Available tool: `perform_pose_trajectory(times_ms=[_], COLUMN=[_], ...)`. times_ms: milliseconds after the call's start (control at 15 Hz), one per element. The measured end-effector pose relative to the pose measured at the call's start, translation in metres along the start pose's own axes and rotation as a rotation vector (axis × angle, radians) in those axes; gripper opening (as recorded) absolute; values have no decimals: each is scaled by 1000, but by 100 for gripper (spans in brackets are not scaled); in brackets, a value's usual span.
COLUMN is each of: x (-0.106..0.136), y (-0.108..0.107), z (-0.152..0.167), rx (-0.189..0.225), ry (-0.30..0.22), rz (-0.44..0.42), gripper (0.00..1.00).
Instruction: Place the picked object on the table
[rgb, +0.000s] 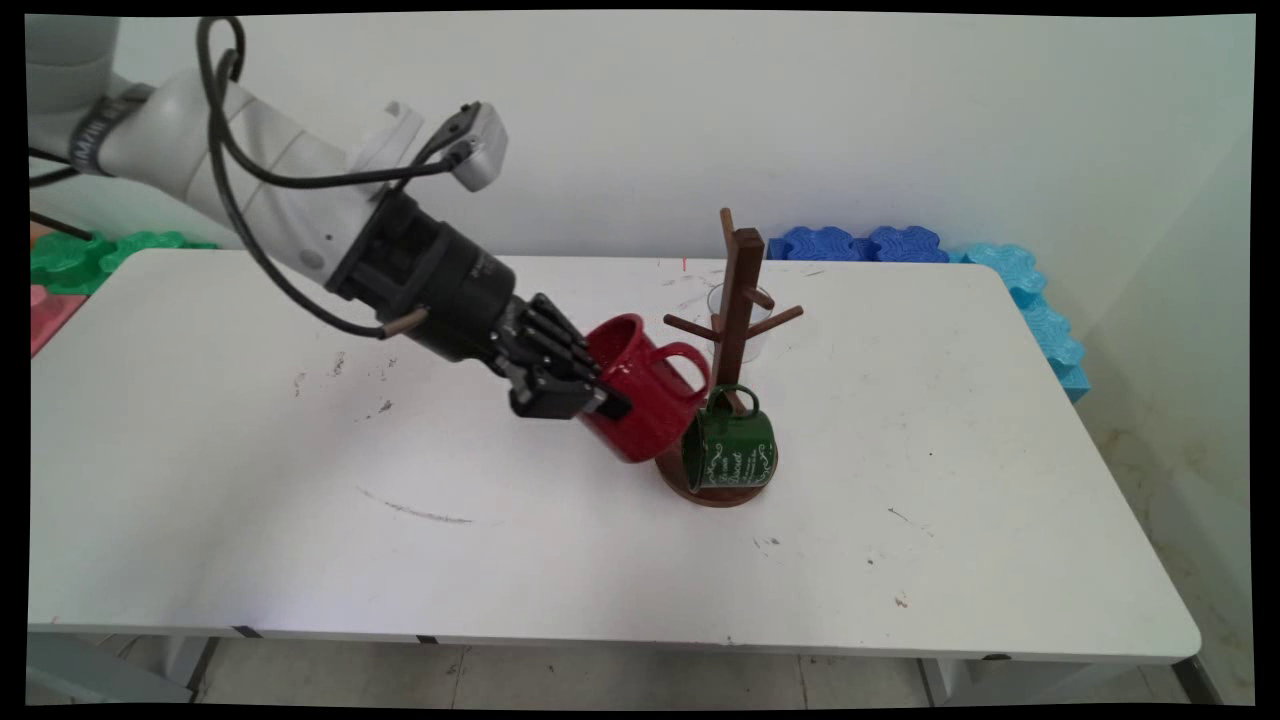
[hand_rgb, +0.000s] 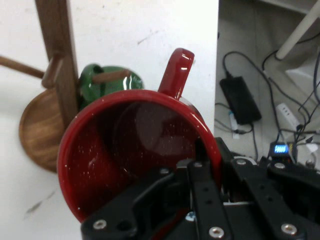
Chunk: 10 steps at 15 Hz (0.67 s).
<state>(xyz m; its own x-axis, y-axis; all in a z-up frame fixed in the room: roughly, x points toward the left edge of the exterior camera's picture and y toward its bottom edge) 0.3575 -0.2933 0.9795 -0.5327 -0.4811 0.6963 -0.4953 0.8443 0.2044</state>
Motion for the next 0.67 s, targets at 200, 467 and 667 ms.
perform_pose_trajectory(times_ms=[200, 467, 667], x=[-7, -16, -21], y=[-5, -15, -27], z=[-10, -21, -27], rx=[27, 76, 129], ry=[-34, -76, -111], rz=[17, 37, 49], gripper=[0, 0, 0])
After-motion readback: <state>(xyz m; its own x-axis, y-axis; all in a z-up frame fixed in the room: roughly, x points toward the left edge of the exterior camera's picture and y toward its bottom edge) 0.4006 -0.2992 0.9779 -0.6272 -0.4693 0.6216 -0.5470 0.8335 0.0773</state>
